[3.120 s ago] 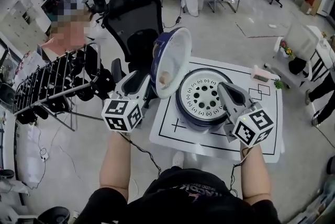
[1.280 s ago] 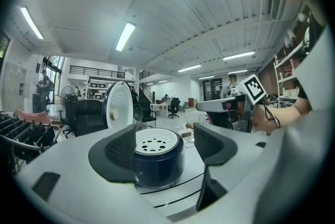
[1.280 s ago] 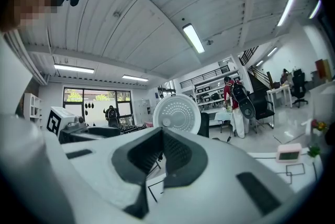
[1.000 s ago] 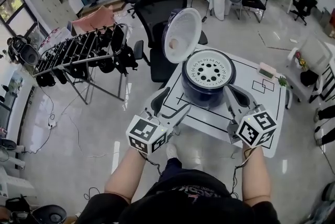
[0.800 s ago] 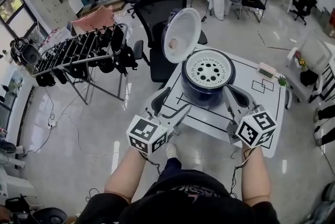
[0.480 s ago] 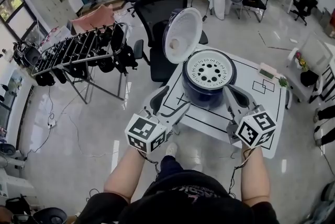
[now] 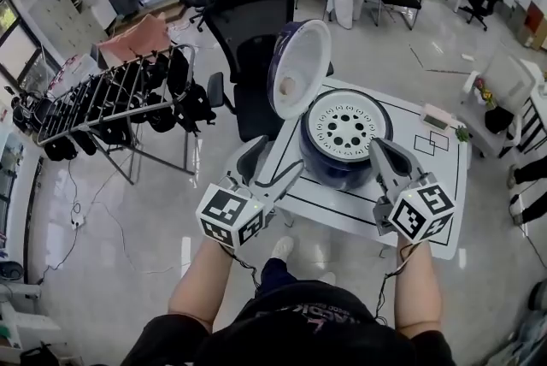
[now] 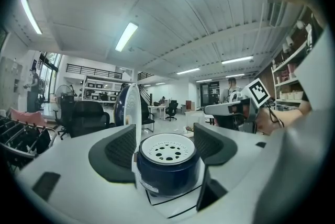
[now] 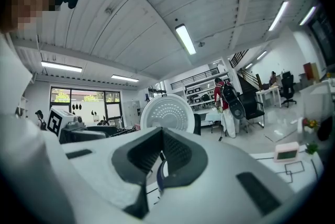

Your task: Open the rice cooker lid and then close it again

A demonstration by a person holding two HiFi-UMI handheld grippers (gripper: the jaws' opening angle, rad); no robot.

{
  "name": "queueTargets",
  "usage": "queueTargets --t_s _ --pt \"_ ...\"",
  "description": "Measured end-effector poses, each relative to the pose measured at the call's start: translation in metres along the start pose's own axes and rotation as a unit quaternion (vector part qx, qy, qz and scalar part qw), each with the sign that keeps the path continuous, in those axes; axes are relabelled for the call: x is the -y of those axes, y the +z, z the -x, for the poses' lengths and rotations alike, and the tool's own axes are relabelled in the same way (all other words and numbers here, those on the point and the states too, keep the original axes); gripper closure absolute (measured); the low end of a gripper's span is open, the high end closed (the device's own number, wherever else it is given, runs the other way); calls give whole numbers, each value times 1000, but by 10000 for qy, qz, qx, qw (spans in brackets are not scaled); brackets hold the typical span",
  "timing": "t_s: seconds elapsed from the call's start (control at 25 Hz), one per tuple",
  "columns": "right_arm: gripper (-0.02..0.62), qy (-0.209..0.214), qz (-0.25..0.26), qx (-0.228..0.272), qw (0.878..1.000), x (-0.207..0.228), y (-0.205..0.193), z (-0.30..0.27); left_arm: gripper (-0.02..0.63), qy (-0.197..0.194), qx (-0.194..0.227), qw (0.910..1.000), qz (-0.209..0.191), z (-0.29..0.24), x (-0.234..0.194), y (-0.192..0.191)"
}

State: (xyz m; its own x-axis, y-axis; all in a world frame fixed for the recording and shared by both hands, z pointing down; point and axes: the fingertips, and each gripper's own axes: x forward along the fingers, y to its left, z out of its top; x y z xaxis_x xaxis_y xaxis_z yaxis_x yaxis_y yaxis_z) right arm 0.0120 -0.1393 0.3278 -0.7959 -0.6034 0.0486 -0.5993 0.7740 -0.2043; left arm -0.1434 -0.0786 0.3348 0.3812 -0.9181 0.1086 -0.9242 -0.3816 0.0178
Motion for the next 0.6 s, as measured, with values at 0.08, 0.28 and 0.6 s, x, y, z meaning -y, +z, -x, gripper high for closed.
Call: queueTargets --t_s 0.08,0.28,0.6 --pt "595 -124 -13 3 9999 1 2 -14 273 -55 34 10000 1 -5 -21 5" --pt "594 -332 15 11 9994 0 8 -48 273 -127 89 9999 -7 -15 -70 15" --pt "595 -636 55 129 9979 3 20 -95 275 -198 166 9996 -59 -36 -138 27"
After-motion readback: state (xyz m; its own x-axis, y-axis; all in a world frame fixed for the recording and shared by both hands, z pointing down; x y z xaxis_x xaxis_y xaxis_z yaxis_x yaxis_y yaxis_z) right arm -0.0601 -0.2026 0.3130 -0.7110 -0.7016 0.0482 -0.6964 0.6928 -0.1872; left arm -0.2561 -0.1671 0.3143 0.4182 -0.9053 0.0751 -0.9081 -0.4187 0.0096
